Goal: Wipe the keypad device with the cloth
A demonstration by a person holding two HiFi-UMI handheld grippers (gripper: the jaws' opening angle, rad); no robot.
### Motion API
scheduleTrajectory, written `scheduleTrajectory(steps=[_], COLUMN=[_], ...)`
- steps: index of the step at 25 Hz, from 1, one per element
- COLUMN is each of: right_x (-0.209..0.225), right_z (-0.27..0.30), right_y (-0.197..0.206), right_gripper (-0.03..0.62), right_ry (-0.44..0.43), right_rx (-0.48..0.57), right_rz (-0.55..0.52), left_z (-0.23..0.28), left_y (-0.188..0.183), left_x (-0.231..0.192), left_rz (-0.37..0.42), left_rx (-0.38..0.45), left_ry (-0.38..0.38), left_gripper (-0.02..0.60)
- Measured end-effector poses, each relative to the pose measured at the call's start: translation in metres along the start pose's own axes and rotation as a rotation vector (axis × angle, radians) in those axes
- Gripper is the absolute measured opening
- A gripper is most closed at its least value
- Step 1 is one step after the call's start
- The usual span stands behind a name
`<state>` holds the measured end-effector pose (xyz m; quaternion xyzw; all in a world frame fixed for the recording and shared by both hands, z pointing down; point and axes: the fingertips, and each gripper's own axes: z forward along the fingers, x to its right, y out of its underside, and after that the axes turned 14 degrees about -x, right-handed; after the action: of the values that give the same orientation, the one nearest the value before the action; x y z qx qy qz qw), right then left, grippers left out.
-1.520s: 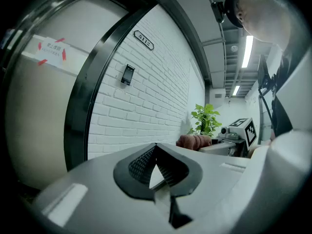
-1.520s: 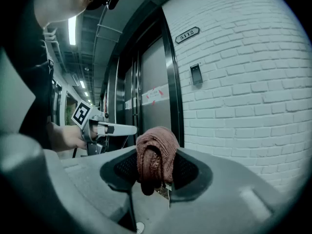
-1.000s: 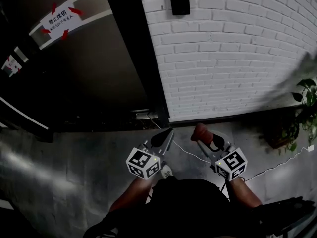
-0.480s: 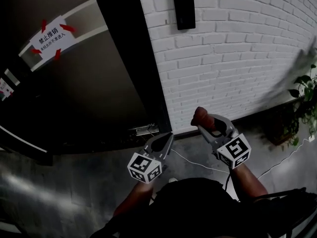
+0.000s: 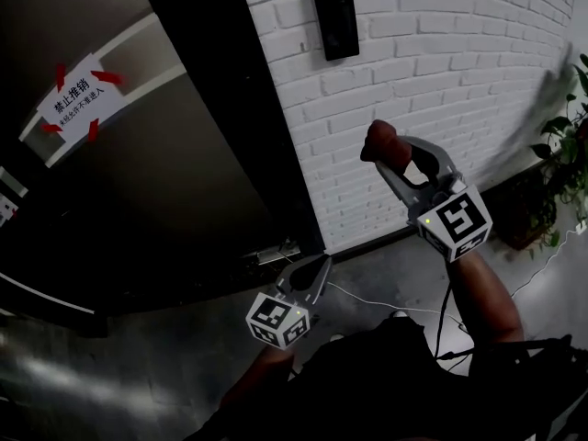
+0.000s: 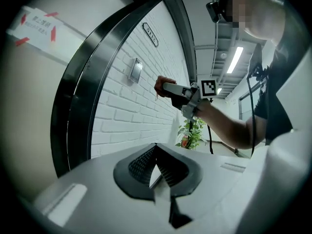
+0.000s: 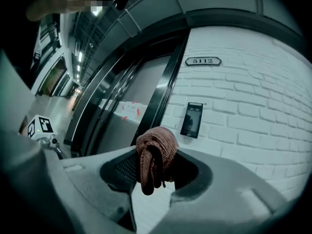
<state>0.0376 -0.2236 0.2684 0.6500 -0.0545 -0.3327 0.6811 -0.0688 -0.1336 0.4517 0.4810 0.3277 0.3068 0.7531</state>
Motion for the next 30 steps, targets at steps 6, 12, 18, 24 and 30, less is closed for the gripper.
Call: scheduleTrajectory(steps=[6,12,18,24,30], right_x=[0.052,0.099,0.132,0.15,0.153], right_z=[0.03,0.063,0.092,0.118,0.131], right_y=[-0.064,-0.123,-0.153,-0.17,-0.177], right_gripper=[0.146,0.146,0.146,0.146,0.146], right_ry=[0.078,0.15,0.15,0.173,0.18], right_rx=[0.06,0.12,0.154,0.168,0.197], right_rz=[-0.168,-0.268,-0.245,-0.233,-0.207], left_z=[0.0,0.012,0.04,0.033,0.019], left_y=[-0.011,-0.022,-0.022,-0.019,-0.017], left_x=[-0.011,-0.025,-0.027,-0.035,-0.046], left_rz=[-0.008,-0.04,-0.072,-0.105,-0.112], left_rx=[0.025,0.05,0.048,0.054,0.049], left_ry=[-0.042,-0.109,-0.143,-0.226,-0.283], left_gripper=[0.017,0.017,0.017,0.017,0.017])
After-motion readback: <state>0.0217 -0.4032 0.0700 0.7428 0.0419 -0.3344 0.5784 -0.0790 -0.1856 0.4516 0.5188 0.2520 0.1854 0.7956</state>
